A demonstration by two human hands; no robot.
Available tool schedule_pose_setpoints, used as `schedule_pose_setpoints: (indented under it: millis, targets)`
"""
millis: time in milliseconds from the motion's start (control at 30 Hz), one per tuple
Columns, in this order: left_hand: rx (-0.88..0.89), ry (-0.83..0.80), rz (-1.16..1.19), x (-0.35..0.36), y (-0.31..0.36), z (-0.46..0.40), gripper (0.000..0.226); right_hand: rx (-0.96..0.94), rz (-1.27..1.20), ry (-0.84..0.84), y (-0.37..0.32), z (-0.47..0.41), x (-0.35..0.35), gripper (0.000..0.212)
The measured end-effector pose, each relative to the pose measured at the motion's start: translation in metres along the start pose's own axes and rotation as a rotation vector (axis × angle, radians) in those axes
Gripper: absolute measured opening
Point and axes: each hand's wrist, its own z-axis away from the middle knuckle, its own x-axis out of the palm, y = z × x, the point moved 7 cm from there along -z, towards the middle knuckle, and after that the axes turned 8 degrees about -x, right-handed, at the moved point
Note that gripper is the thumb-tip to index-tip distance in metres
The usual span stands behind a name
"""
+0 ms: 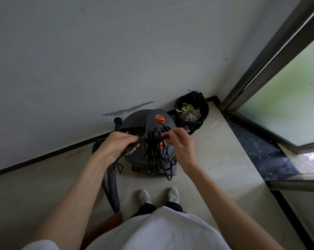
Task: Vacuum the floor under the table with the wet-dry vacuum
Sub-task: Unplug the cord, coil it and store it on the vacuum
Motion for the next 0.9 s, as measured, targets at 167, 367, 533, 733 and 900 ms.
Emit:
schedule_pose_setpoints:
  millis: [167, 367, 533, 733, 900]
  targets:
    - [-0.032, -0.13, 0.053, 0.01, -0.004, 0.004, 0.013, 0.15, -0.21, 0.028, 0.011, 0.004, -0.002, 0.018]
    - [-0.097, -0.214, 0.043, 0.011, -0.009, 0.005, 0.024, 0.169, -0.209, 0.036, 0.015, 0.006, -0.007, 0.02]
    - [-0.041, -0.279, -0.02, 0.018, -0.008, 0.011, 0.011, 0.147, -0.082, -0.045, 0.015, 0.006, -0.001, 0.024]
    - [0.04, -0.24, -0.034, 0.02, -0.005, 0.013, 0.022, 0.272, -0.077, -0.077, 0.032, 0.004, 0.0, 0.024]
    - [0.116, -0.249, 0.008, 0.028, 0.0, 0.018, 0.017, 0.463, -0.173, 0.006, 0.051, 0.006, 0.007, 0.025]
